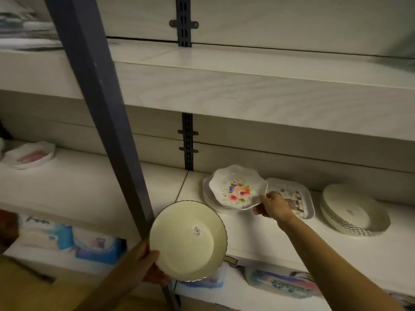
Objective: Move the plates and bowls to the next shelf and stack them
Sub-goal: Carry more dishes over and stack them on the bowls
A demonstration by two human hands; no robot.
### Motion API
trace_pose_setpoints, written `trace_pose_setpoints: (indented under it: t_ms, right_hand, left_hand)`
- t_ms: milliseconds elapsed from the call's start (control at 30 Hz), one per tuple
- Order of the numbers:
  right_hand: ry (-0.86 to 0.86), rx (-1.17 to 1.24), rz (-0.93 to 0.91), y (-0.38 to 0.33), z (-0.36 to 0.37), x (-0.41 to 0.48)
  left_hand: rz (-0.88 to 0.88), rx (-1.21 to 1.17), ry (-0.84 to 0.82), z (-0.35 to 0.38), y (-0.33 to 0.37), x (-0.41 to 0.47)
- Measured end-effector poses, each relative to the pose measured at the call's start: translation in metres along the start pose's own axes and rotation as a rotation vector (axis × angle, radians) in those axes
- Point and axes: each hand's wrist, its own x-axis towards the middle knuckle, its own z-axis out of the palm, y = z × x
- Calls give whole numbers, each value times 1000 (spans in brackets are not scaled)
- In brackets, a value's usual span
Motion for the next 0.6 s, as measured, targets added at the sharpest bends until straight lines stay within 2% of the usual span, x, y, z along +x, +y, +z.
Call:
trace_pose_setpoints:
  t_ms: [267,600]
  right_hand:
    - [33,-74,74,0,33,46]
    - [9,-405,57,1,41,46]
  left_hand:
    - [30,-67,102,6,1,-3]
    - [21,-47,69,6,-2,6]
